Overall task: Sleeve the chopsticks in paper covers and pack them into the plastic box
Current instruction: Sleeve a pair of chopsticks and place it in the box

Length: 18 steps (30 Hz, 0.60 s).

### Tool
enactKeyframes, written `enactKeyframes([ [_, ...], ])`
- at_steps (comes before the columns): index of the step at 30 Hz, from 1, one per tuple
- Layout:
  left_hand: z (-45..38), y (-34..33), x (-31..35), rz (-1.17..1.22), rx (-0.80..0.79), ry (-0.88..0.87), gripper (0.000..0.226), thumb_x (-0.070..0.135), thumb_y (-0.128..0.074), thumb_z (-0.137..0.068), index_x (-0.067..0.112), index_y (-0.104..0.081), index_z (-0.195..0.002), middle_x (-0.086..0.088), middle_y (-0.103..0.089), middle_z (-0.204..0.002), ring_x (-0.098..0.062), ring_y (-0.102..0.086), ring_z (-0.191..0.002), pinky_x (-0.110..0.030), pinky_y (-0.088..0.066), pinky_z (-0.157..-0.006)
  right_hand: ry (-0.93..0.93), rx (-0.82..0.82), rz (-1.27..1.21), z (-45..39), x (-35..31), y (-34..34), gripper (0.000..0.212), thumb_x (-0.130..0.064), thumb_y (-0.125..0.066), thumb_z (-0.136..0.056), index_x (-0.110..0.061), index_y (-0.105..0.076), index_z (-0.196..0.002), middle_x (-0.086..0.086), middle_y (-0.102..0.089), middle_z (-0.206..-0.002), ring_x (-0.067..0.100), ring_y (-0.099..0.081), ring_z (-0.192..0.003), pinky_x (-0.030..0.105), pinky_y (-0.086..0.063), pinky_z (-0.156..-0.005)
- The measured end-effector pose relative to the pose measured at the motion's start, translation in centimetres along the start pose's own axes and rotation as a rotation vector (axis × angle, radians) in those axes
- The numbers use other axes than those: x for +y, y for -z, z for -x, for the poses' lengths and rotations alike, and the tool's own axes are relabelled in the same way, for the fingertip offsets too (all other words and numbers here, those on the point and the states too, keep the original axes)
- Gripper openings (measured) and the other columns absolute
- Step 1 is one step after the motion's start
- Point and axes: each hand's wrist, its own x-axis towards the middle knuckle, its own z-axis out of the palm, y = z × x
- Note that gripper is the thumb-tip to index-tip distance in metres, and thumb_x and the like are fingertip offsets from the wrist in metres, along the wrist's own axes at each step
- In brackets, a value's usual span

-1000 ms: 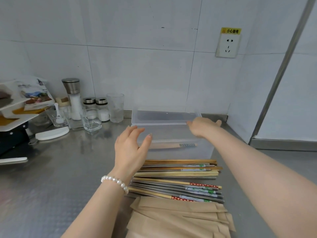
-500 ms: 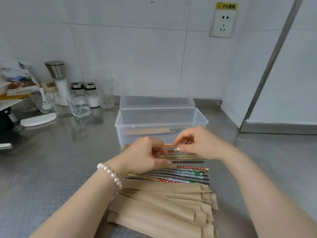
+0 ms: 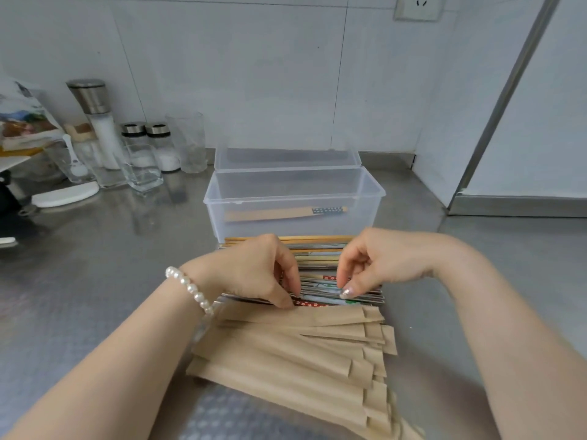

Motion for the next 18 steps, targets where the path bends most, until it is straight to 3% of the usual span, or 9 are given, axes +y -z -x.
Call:
enactKeyframes([
  [5, 0.11, -0.56, 0.72, -0.11, 0.031, 0.002, 0.019, 0.011, -0.072, -0.061, 0.026, -0.069, -0.072, 0.01, -0.062, -0.069, -0.003, -0.052, -0.058, -0.012, -0.041, -0.051, -0.006, -0.026, 0.064, -0.2, -0.52, -0.62, 0.01, -0.019, -0.078, -0.072, -0.019, -0.069, -0.075, -0.008, -0.059, -0.062, 0.002, -0.05, -0.057, 0.021, -0.041, -0.06],
  [14, -0.12, -0.79, 0.91, -0.234, 0.054, 0.009, 0.019, 0.017, -0.071, -0.06, 0.027, -0.061, -0.073, 0.012, -0.06, -0.068, -0.003, -0.052, -0.06, -0.016, -0.042, -0.053, -0.061, 0.035, 0.174, -0.78, -0.63, -1.07, 0.013, -0.018, -0.078, -0.07, -0.024, -0.066, -0.068, -0.016, -0.055, -0.046, -0.003, -0.049, -0.047, 0.023, -0.044, -0.06],
  [18, -0.15, -0.79, 0.81, -0.234, 0.05, 0.02, 0.016, 0.018, -0.071, -0.06, 0.026, -0.06, -0.069, 0.014, -0.056, -0.064, -0.001, -0.05, -0.057, -0.014, -0.039, -0.051, -0.084, 0.066, 0.167, -0.76, -0.63, -1.02, 0.01, -0.016, -0.075, -0.074, -0.023, -0.067, -0.071, -0.011, -0.055, -0.052, 0.0, -0.05, -0.052, 0.025, -0.045, -0.063],
])
